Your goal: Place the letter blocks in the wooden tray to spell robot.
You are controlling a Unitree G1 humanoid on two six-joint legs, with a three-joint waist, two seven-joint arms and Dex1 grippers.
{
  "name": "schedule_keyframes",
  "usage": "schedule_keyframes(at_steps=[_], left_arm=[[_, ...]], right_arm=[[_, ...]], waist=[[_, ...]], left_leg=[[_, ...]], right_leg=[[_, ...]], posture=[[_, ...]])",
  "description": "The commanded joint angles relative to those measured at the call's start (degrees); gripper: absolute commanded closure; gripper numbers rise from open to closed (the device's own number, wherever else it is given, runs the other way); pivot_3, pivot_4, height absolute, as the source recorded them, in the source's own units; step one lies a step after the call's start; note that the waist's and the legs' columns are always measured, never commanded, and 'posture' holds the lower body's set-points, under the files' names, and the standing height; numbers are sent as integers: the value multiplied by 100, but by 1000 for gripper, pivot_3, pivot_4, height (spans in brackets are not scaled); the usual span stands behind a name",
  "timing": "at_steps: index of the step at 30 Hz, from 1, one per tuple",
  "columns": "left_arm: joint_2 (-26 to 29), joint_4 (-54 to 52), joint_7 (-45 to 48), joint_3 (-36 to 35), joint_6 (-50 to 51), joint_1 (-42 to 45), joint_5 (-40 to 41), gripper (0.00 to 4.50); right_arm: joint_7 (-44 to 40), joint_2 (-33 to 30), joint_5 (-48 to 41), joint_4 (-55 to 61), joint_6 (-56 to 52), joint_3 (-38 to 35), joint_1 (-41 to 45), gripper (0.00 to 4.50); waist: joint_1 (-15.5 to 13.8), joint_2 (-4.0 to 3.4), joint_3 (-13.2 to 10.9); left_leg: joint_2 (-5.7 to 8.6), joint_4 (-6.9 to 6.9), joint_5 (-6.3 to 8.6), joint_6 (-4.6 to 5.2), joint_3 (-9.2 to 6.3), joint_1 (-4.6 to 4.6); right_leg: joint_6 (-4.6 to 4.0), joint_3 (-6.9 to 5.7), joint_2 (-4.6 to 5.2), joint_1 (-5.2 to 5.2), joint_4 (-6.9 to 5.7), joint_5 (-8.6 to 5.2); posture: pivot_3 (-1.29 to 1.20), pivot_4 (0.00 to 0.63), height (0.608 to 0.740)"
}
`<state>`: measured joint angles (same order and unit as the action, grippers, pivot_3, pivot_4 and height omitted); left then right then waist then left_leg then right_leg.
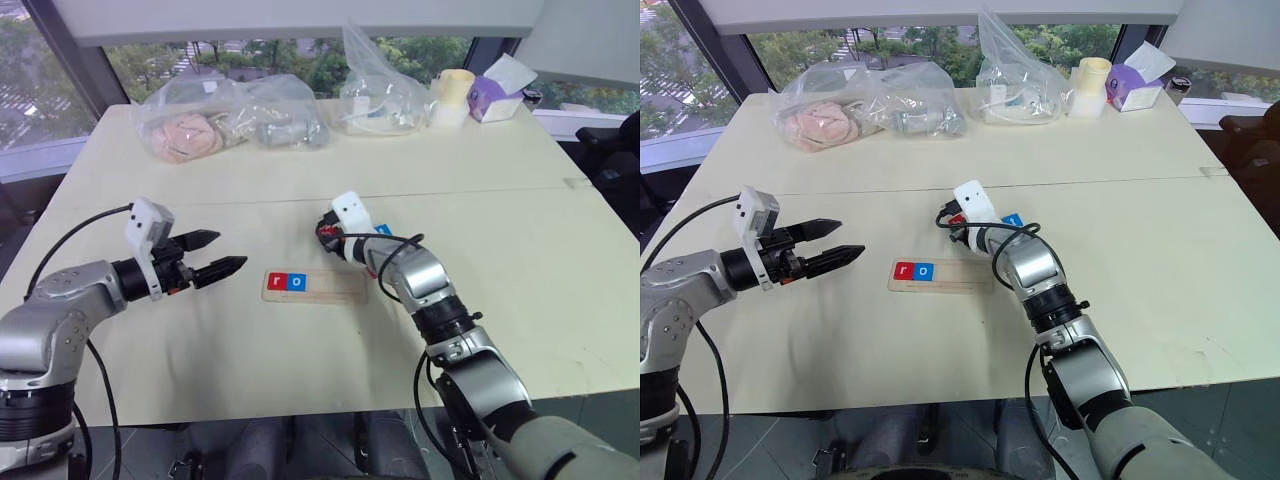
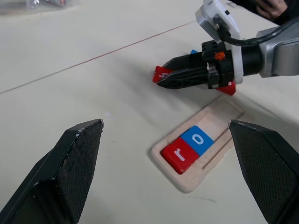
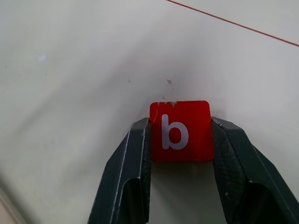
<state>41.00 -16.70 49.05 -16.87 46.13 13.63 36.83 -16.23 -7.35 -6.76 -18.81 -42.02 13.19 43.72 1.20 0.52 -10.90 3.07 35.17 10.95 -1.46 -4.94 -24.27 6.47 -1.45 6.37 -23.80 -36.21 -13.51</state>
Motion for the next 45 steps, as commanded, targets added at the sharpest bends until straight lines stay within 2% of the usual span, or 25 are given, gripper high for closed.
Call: schedule_keyframes(at_steps=[1,6,13,15,19,25,27,28,31,32,37,38,41,45], left_arm=[[60,-177,-23,89,-157,170,40,0],[16,-453,-85,782,-376,248,-289,0],[-298,-869,-237,1228,-345,329,-126,0],[-285,-914,-245,1453,-399,422,-320,0],[-118,-1086,-70,1693,-325,571,-313,0],[60,-999,249,2013,-410,641,-437,0],[24,-906,258,2081,-464,678,-503,0],[4,-877,252,2088,-471,691,-504,0],[-17,-789,274,2094,-506,718,-533,0],[-15,-753,288,2088,-525,724,-542,0],[73,-652,472,2000,-590,729,-478,0],[149,-666,610,1958,-583,728,-406,0],[589,-766,1205,1842,-540,679,-196,0],[1175,-838,1873,1988,-668,548,-211,0]], right_arm=[[111,49,181,170,162,-94,138,3334],[828,-329,353,2150,-536,-834,-617,3334],[1289,-277,271,5077,-2808,-1813,-2062,3334],[1337,-5,235,5721,-3742,-2193,-2341,3334],[1483,499,349,6341,-4649,-2634,-2520,3334],[1627,781,414,6212,-4680,-2575,-2569,3334],[1722,1084,454,6014,-4612,-2746,-2612,2224],[1783,1188,499,5951,-4580,-2813,-2632,1851],[1849,1099,564,5984,-4496,-2692,-2615,237],[1787,947,532,6047,-4456,-2620,-2566,60],[1222,-357,383,6004,-3873,-2369,-2371,60],[904,-533,176,5925,-3701,-2537,-2357,60],[-696,-1518,-656,5682,-2775,-2795,-2643,60],[-3162,-3263,-1206,4972,-916,-2526,-3551,60]], waist=[[-8,0,0],[-72,0,0],[-43,-2,1],[-25,-4,2],[-26,-7,4],[-32,-9,4],[-34,-9,4],[-35,-8,5],[-38,-9,4],[-42,-9,4],[-38,-11,2],[-37,-9,1],[-23,-8,0],[-42,-8,-3]], left_leg=[[0,0,0,0,0,0],[5,0,-1,-2,-3,-11],[-1,-17,0,-1,-2,-14],[-5,-14,0,-1,-2,-14],[-9,-4,-1,0,-2,-10],[-9,-5,-1,0,-2,-14],[-8,-8,-1,0,-1,-15],[-7,-9,-1,0,0,-15],[-8,-11,-1,0,0,-15],[-8,-8,-2,0,-1,-15],[-5,-6,-1,0,4,-19],[-4,-7,-1,0,4,-19],[-5,-14,-1,1,6,-19],[-7,-14,8,16,20,-21]], right_leg=[[0,0,0,0,0,0],[0,1,7,-4,3,0],[-2,6,9,-21,1,-2],[-8,6,6,-22,-1,-7],[-27,11,0,-21,-1,-11],[-33,14,4,-26,4,-11],[-32,14,5,-25,7,-11],[-31,14,5,-25,7,-11],[-30,14,5,-27,7,-11],[-30,14,5,-25,8,-11],[-30,17,13,-26,11,-12],[-29,16,13,-26,12,-13],[-23,13,9,-26,12,-17],[-6,11,14,-18,18,-32]], posture=[[0,150,740],[0,150,740],[0,150,740],[0,150,740],[0,150,740],[0,150,740],[0,150,740],[0,150,740],[0,150,740],[0,150,740],[0,150,740],[0,150,740],[0,150,740],[0,150,740]])
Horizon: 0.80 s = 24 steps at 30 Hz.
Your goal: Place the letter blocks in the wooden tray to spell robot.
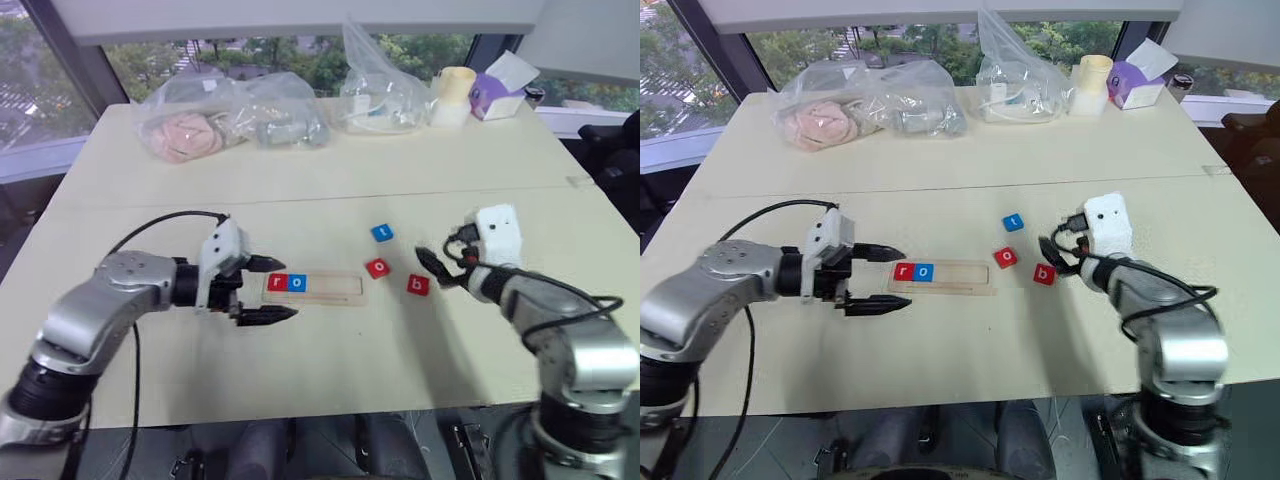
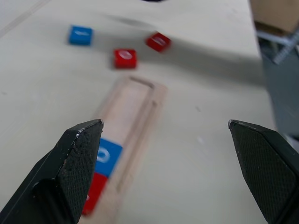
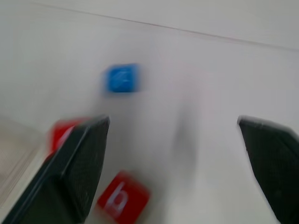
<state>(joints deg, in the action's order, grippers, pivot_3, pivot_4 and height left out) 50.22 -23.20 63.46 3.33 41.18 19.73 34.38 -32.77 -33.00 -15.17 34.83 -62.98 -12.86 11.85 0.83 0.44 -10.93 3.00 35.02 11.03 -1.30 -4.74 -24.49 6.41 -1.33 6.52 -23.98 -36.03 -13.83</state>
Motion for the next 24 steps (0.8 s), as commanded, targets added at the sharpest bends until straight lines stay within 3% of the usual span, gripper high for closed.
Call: schedule_keyframes(at_steps=[1,3,7,16,19,23,24], left_arm=[[336,-200,530,22,-235,-93,-4,0],[420,-192,648,97,-350,-133,-90,0],[301,37,561,230,-545,-11,-367,0],[223,-231,369,-3,-211,-85,-15,0],[329,-225,359,-104,-156,-100,22,0],[438,-199,370,-193,-158,-177,6,0],[455,-178,363,-212,-167,-203,-4,0]], right_arm=[[-1823,-983,-317,-734,1621,171,-494,60],[-2183,-1304,-163,-1365,2394,376,-569,60],[-2834,-1311,17,-2764,3852,860,-155,60],[-3297,-1091,317,-4869,5302,1345,681,60],[-3480,-1081,310,-5094,5606,1380,751,892],[-3597,-1068,293,-5043,5713,1423,765,3037],[-3566,-1039,279,-4956,5659,1434,786,3350]], waist=[[-4,1,-1],[-3,4,-3],[13,5,-3],[-23,6,-5],[-18,6,-5],[-16,5,-4],[-16,5,-4]], left_leg=[[-1,0,3,4,1,3],[-2,8,6,9,1,7],[-7,17,7,8,-1,14],[-2,7,10,14,-11,7],[1,12,10,14,-9,9],[0,15,10,14,-9,14],[0,15,10,14,-10,16]], right_leg=[[4,-1,4,8,4,-5],[-2,-7,8,26,25,-7],[1,-11,13,46,54,1],[-4,-15,14,42,62,9],[-1,-16,14,47,60,9],[-2,-18,13,52,55,9],[-2,-18,13,53,53,9]], posture=[[0,150,740],[0,150,740],[0,150,740],[0,150,740],[0,150,740],[0,150,740],[0,150,740]])
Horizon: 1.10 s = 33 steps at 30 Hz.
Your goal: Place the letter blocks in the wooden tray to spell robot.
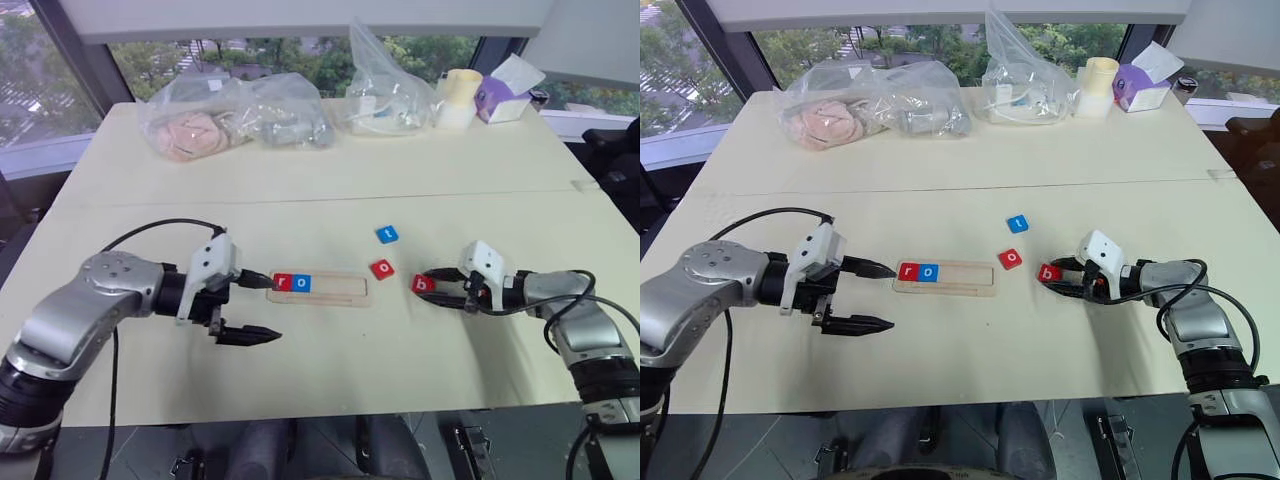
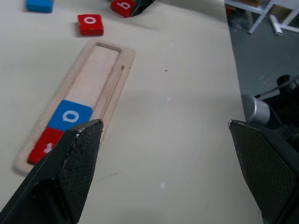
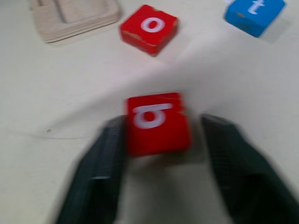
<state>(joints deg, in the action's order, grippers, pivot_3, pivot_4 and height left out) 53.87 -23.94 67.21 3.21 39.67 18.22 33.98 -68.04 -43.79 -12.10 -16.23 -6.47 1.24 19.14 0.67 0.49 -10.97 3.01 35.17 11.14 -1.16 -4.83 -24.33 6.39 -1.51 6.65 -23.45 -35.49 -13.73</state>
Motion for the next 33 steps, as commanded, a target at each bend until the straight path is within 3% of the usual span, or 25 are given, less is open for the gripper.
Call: schedule_keyframes(at_steps=[1,6,9,13,21,33], left_arm=[[130,-37,-11,-220,-55,-102,-20,0],[359,243,36,-312,-301,-327,-309,0],[561,494,88,-492,-454,-516,-426,0],[629,707,146,-372,-724,-605,-692,0],[408,520,-79,-487,-585,-645,-581,0],[339,269,-364,-670,-409,-852,-487,0]], right_arm=[[10,84,-70,337,-132,47,139,3336],[79,233,-350,1280,-1031,178,433,3336],[113,501,-379,2088,-1949,765,902,3336],[510,1101,-101,1910,-2484,1338,1440,3336],[461,1568,452,1336,-2012,2129,1910,3336],[250,1803,516,787,-1801,2189,2135,3336]], waist=[[6,0,0],[27,-3,-2],[38,-5,-3],[0,-3,-2],[-34,0,-3],[30,0,-4]], left_leg=[[0,0,0,0,-1,0],[-3,-3,0,0,-3,0],[-6,-3,0,0,-2,-1],[-8,-2,1,-2,-5,-1],[10,-2,0,-3,-1,-14],[7,-2,-7,-12,-2,-10]], right_leg=[[0,0,0,0,0,0],[-1,6,-1,-12,-10,0],[-2,14,-2,-24,-24,0],[-4,13,-2,-28,-32,-2],[12,16,11,-36,-26,6],[18,16,-11,-55,-64,11]], posture=[[0,150,740],[0,150,740],[0,150,740],[0,150,740],[0,150,740],[0,150,740]])
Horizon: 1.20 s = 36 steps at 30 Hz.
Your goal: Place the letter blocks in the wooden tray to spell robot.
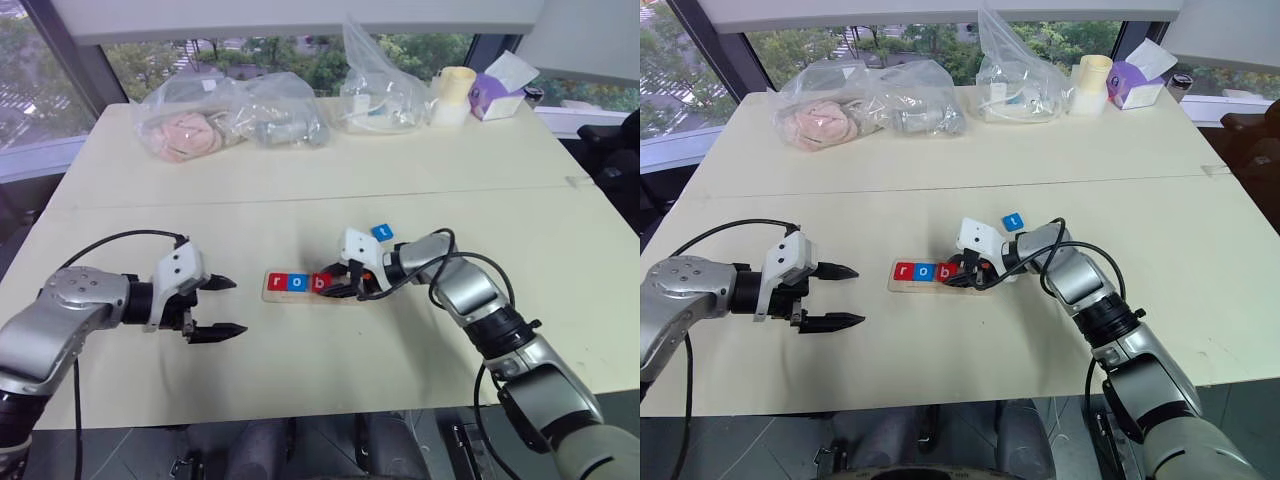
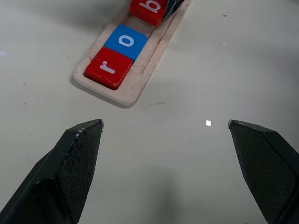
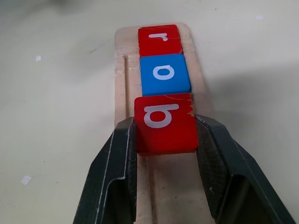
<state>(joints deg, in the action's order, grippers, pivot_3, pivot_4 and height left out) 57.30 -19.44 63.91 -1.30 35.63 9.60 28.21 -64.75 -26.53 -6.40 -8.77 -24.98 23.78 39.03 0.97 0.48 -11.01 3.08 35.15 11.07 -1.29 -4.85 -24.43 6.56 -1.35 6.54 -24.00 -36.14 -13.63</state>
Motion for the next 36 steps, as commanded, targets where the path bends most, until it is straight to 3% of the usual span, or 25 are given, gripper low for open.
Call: schedule_keyframes(at_steps=[1,8,13,15,25,30,36], left_arm=[[-17,-176,-52,-209,-2,21,88,0],[-105,-122,-142,-114,-18,144,14,0],[-112,-86,-152,-116,-30,171,6,0],[-121,-93,-162,-109,-28,174,6,0],[-201,-86,-240,-52,-4,255,-14,0],[-614,-198,-609,-464,247,548,472,0],[-1118,-474,-984,-326,577,841,829,0]], right_arm=[[-68,99,-22,-15,86,-63,161,3336],[-6,302,133,-455,323,-44,313,3336],[79,421,215,-555,437,-74,353,717],[129,450,224,-544,472,-100,357,66],[281,310,-84,113,56,-593,193,66],[1267,168,-349,698,-582,-1661,-106,66],[2591,104,-396,2378,-2473,-2345,-1063,66]], waist=[[0,0,0],[1,0,0],[1,0,0],[3,0,0],[0,0,0],[-47,0,0],[-29,1,3]], left_leg=[[0,0,0,0,0,0],[1,0,-2,-4,1,0],[2,0,-3,-5,2,0],[2,0,-4,-6,2,0],[2,0,-4,-7,1,1],[2,2,-5,-7,-1,-1],[3,2,-5,-8,-3,2]], right_leg=[[0,0,0,0,0,0],[1,1,-1,0,-1,2],[3,1,-1,0,-1,3],[2,1,-2,0,-1,3],[3,1,-3,0,-3,3],[3,2,-2,2,-3,3],[3,4,1,4,-4,4]], posture=[[0,150,740],[0,150,740],[0,150,740],[0,150,740],[0,150,740],[0,150,740],[0,150,740]])
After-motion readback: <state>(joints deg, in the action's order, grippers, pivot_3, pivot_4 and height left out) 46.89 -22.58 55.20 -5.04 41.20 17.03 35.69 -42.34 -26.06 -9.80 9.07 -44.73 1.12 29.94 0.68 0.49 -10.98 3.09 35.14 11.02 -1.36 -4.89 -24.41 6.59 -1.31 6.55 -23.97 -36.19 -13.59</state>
